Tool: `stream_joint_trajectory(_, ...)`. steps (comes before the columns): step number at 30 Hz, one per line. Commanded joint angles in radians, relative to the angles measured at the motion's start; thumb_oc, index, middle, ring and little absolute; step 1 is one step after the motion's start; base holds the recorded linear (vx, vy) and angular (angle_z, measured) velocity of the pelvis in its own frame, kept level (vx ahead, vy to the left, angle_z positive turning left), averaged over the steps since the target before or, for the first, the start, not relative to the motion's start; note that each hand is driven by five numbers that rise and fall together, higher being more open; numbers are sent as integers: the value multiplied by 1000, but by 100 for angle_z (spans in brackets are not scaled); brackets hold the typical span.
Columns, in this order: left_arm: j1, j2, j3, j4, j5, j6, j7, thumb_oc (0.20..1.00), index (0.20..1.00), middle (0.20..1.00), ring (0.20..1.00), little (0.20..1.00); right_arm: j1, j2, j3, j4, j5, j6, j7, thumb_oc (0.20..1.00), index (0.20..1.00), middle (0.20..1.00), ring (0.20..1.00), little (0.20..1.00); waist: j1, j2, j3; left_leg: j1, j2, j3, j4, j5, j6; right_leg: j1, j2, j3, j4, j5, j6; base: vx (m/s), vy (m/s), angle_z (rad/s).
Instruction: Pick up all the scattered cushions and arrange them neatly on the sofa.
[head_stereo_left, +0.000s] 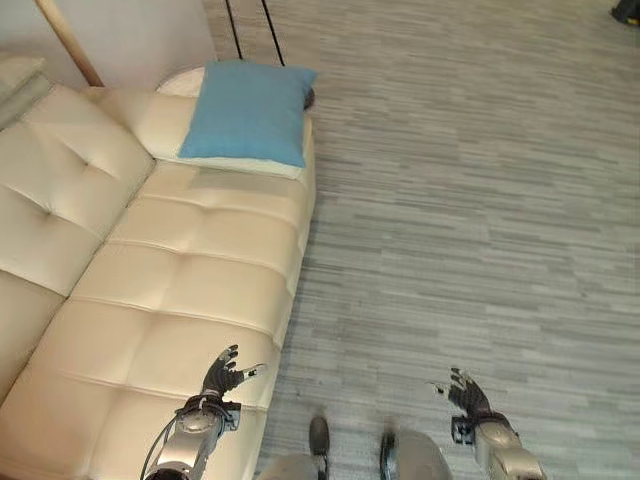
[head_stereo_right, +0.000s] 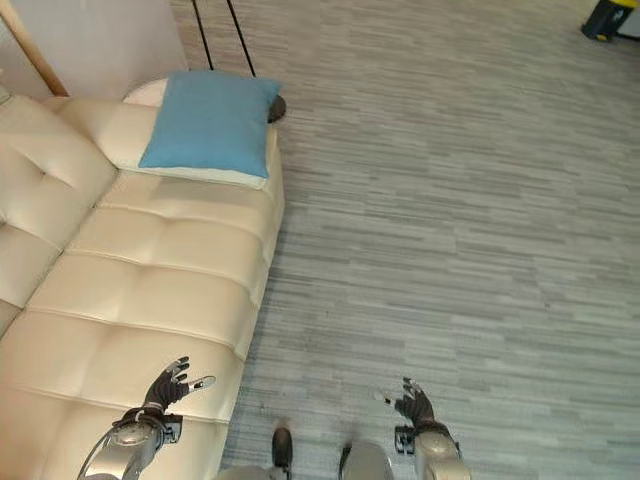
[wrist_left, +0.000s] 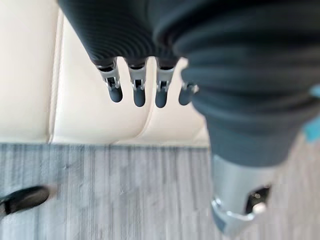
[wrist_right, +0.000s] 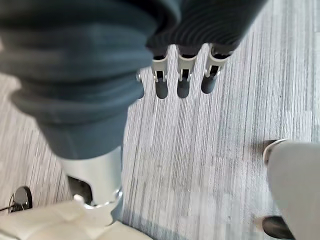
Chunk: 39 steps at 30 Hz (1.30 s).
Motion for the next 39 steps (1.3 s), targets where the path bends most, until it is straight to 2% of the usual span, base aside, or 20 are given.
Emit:
stream_joint_trajectory(1,-4,-2,34,-65,13,-41,4,1000,1000,1000,1000,1000,-26,-46,-23,-12,-3,-38,-15,1000,1000,1000,1000,1000,2,20,18,22,56,-33,40,-100,-66,130,30,-87,-234,143,22,299,-147,0)
stream_joint_trajectory(6,-9,-14,29,-55,12,-48,7,1000,1000,1000,1000,1000,-8,-43,-29,-15,6,-44,-16,1000,1000,1000,1000,1000,-8,8,3,76,53,-50,42,-147,-76,145,29,-63,-261,184,19,287,-135,19)
stream_joint_trajectory(8,-2,-29,26,-47,-11,-46,7,1000,1000,1000,1000,1000,2,-50,-28,-13,24,-51,-13,1000,1000,1000,1000,1000,-17,16,-21,96,96,-54,120,-199,-104,184,51,-64,-250,164,-9,408,-260,34)
stream_joint_trajectory(11,-6,-32,22,-52,-26,-39,6,1000,1000,1000,1000,1000,-1,-67,-20,-19,32,-53,-11,1000,1000,1000,1000,1000,-8,11,-16,13,118,-69,373,-159,-125,238,80,-57,-259,132,-50,261,-251,34)
stream_joint_trajectory(14,-14,-37,21,-46,-29,-38,10,1000,1000,1000,1000,1000,-1,-79,-24,-25,42,-52,-14,1000,1000,1000,1000,1000,2,1,-6,-82,113,-80,503,-108,-118,276,86,-56,-266,94,-76,170,-143,-18)
stream_joint_trajectory(18,-15,-41,23,-34,-25,-32,11,1000,1000,1000,1000,1000,-7,-97,-36,-22,49,-55,-19,1000,1000,1000,1000,1000,22,-6,-3,-170,88,-81,402,-142,-98,322,87,-38,-274,57,-69,238,-28,-7)
stream_joint_trajectory(20,-10,-39,22,-36,-19,-31,11,1000,1000,1000,1000,1000,1,-105,-35,-21,41,-54,-18,1000,1000,1000,1000,1000,33,10,-6,-179,89,-85,263,-74,-110,348,102,-31,-281,40,-66,284,68,-26)
stream_joint_trajectory(21,-8,-40,18,-34,-11,-30,12,1000,1000,1000,1000,1000,2,-110,-33,-15,36,-56,-23,1000,1000,1000,1000,1000,44,27,-5,-207,96,-79,170,7,-118,380,120,-29,-284,22,-67,395,115,-35)
stream_joint_trajectory(22,-11,-37,14,-33,-3,-32,14,1000,1000,1000,1000,1000,4,-109,-34,-11,34,-55,-33,1000,1000,1000,1000,1000,54,34,-2,-239,98,-52,105,57,-126,414,131,-29,-291,3,-67,320,92,-28)
stream_joint_trajectory(24,-14,-35,12,-30,3,-34,17,1000,1000,1000,1000,1000,5,-106,-36,-7,35,-56,-39,1000,1000,1000,1000,1000,62,34,2,-251,98,-33,83,69,-128,432,133,-25,-294,-8,-66,252,93,-19)
stream_joint_trajectory(25,-7,-31,18,-32,2,-34,18,1000,1000,1000,1000,1000,10,-102,-36,-2,26,-49,-38,1000,1000,1000,1000,1000,67,42,-5,-244,110,3,50,80,-127,451,139,-19,-292,-21,-61,259,112,-29)
stream_joint_trajectory(27,-1,-31,21,-30,5,-34,18,1000,1000,1000,1000,1000,12,-96,-35,8,22,-50,-35,1000,1000,1000,1000,1000,68,41,-12,-228,111,9,42,88,-122,466,138,-15,-295,-27,-54,263,119,-25)
stream_joint_trajectory(30,14,-25,28,-26,11,-32,17,1000,1000,1000,1000,1000,7,-84,-30,21,12,-41,-28,1000,1000,1000,1000,1000,73,20,-42,-221,98,10,65,72,-102,487,108,-6,-285,-43,-37,363,172,-17)
stream_joint_trajectory(31,23,-16,35,-22,15,-32,15,1000,1000,1000,1000,1000,13,-72,-28,22,6,-41,-17,1000,1000,1000,1000,1000,80,4,-54,-207,84,16,73,49,-82,482,83,-1,-235,-50,-21,447,266,-5)
stream_joint_trajectory(32,25,-7,39,-24,10,-27,13,1000,1000,1000,1000,1000,14,-60,-21,30,1,-36,-7,1000,1000,1000,1000,1000,84,-10,-51,-184,71,20,74,26,-64,439,58,3,-120,-46,3,336,214,-8)
stream_joint_trajectory(33,25,-7,39,-24,10,-27,13,1000,1000,1000,1000,1000,14,-60,-22,30,1,-36,-7,1000,1000,1000,1000,1000,85,-9,-53,-188,73,21,74,28,-64,436,60,4,-121,-44,3,195,157,-12)
stream_joint_trajectory(36,17,10,42,-27,11,-25,17,1000,1000,1000,1000,1000,8,-51,-21,31,-3,-30,0,1000,1000,1000,1000,1000,73,-7,-39,-152,61,17,73,-4,-38,343,29,7,64,17,45,140,123,3)
stream_joint_trajectory(37,15,16,43,-31,13,-24,20,1000,1000,1000,1000,1000,13,-43,-21,25,-2,-31,1,1000,1000,1000,1000,1000,67,-6,-30,-130,54,10,65,-15,-30,307,20,11,127,38,45,239,122,45)
stream_joint_trajectory(38,13,18,46,-42,12,-26,20,1000,1000,1000,1000,1000,15,-37,-23,19,1,-32,1,1000,1000,1000,1000,1000,60,7,-23,-107,57,-2,55,-26,-24,253,24,17,158,57,28,254,84,62)
stream_joint_trajectory(39,11,18,47,-44,11,-29,20,1000,1000,1000,1000,1000,12,-36,-25,20,4,-35,1,1000,1000,1000,1000,1000,56,13,-19,-94,57,-9,51,-32,-25,234,23,13,141,55,18,268,44,67)
